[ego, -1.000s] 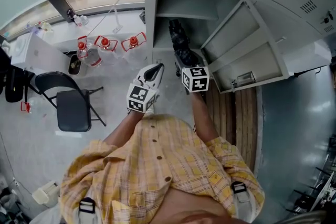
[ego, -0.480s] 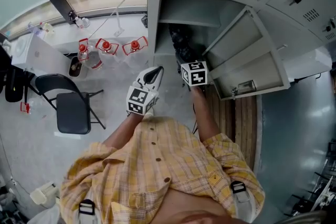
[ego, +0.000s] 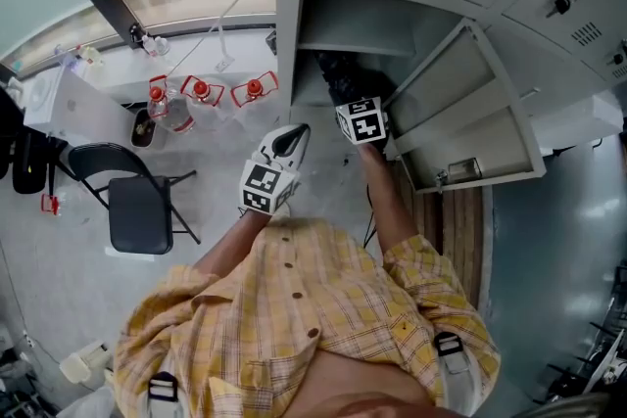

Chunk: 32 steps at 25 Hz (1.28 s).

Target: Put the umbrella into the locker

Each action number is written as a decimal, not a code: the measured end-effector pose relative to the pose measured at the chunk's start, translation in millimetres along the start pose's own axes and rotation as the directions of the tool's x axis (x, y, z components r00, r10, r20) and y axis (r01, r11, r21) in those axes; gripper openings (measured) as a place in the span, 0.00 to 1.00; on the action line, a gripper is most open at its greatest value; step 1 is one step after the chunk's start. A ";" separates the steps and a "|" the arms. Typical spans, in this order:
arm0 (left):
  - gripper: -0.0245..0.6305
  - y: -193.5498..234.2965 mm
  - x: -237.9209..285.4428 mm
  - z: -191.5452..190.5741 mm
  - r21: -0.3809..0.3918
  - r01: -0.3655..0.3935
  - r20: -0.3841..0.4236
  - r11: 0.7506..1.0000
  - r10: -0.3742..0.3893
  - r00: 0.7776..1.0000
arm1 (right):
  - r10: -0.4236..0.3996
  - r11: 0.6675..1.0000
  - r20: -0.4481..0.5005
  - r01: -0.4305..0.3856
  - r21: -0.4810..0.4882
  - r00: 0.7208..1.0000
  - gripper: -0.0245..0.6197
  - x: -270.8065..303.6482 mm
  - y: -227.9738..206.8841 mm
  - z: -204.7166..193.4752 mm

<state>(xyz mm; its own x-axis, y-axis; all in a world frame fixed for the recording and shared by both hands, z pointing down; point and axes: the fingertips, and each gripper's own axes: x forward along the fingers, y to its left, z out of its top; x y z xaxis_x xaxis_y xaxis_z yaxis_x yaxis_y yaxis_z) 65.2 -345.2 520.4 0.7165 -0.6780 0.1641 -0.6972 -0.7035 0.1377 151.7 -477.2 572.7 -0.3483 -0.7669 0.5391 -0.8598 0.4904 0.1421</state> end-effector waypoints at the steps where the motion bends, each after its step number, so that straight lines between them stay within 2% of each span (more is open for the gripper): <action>1: 0.04 1.1 1.1 -0.3 0.003 0.002 -0.004 1.000 -0.002 1.000 | -0.003 1.000 -0.002 0.003 -0.012 1.000 0.35 4.0 -2.3 2.7; 5: 0.04 4.8 5.3 -2.2 0.019 0.010 -0.017 1.000 -0.010 1.000 | -0.004 1.000 0.001 0.004 -0.026 1.000 0.35 12.0 -8.1 19.1; 14: 0.04 14.7 12.2 -1.0 0.030 0.009 -0.024 1.000 -0.008 1.000 | -0.007 0.999 -0.016 0.006 -0.047 1.000 0.35 40.4 -17.4 27.6; 21: 0.04 19.3 14.0 -0.7 0.033 0.004 -0.028 0.999 -0.003 1.000 | -0.016 0.999 -0.093 0.011 -0.052 0.996 0.36 65.0 -19.4 16.0; 28: 0.04 18.8 13.4 0.0 0.032 0.000 -0.030 0.999 0.001 1.000 | -0.035 0.998 -0.110 0.029 -0.057 0.993 0.37 77.1 -23.3 14.3; 32: 0.04 17.3 13.4 -0.8 0.026 0.001 -0.029 1.000 0.000 1.000 | -0.020 0.999 -0.132 0.016 -0.037 0.991 0.38 79.5 -24.7 10.1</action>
<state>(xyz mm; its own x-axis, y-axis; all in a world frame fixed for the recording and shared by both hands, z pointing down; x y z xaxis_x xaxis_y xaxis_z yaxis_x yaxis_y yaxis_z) 62.7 -366.3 525.7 0.7156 -0.6716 0.1921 -0.6959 -0.7093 0.1125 141.5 -554.5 603.7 -0.2786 -0.7155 0.6406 -0.8509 0.4933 0.1809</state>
